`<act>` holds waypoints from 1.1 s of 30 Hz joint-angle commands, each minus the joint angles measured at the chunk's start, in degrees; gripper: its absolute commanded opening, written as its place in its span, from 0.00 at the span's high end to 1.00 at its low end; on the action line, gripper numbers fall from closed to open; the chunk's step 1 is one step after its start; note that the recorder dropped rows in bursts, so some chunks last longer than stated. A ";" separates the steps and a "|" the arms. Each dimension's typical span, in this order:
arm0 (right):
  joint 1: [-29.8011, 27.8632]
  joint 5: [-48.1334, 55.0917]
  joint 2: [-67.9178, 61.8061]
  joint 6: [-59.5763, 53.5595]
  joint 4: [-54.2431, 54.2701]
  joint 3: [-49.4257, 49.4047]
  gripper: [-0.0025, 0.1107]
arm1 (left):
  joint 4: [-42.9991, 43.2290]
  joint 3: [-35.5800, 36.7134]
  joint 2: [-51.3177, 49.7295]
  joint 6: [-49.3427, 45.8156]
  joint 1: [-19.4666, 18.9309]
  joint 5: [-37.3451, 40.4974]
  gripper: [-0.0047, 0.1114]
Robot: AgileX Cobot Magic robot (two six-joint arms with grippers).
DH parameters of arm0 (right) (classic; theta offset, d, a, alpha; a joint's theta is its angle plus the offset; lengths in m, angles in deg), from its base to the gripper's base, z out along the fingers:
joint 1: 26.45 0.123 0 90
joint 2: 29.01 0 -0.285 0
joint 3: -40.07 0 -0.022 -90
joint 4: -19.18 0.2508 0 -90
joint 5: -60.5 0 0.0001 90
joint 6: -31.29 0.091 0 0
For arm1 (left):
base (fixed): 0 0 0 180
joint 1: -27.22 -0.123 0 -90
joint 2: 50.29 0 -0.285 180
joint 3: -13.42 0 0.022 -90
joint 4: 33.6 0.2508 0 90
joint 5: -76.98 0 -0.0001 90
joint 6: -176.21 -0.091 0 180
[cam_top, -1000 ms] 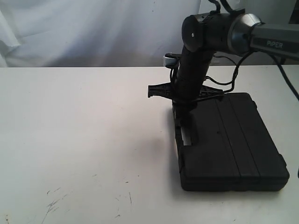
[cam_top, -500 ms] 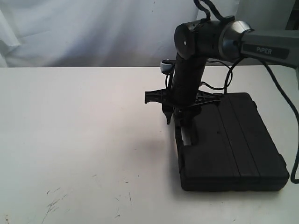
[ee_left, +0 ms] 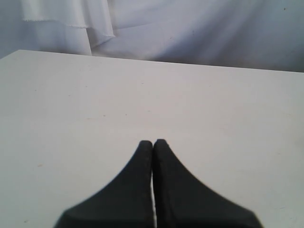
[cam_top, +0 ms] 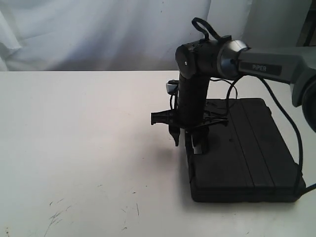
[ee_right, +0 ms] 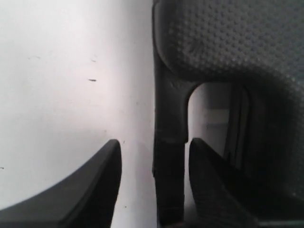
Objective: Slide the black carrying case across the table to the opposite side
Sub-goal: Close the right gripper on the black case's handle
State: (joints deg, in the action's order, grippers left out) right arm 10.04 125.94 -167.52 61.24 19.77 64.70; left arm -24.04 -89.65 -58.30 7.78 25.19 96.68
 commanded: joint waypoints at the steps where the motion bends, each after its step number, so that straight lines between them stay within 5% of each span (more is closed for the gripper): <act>1: 0.07 0.37 -0.05 0.41 -0.59 0.61 0.65 | 0.06 0.29 0.22 0.20 0.32 -0.31 0.96; 7: 0.10 0.37 -0.05 0.41 -0.59 0.61 0.70 | 0.06 0.29 0.22 0.20 0.32 -0.31 0.96; 18: 0.20 0.71 -0.05 0.41 -1.14 0.61 0.98 | 0.06 0.29 0.22 0.20 0.32 -0.31 0.96; 33: 4.08 -8.43 -0.05 0.41 7.43 0.61 0.98 | 0.06 0.29 0.22 0.20 0.32 -0.31 0.96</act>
State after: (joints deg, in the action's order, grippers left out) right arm 13.45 119.41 -167.94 61.47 24.90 64.70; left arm -24.04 -89.65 -58.30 7.78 25.19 96.68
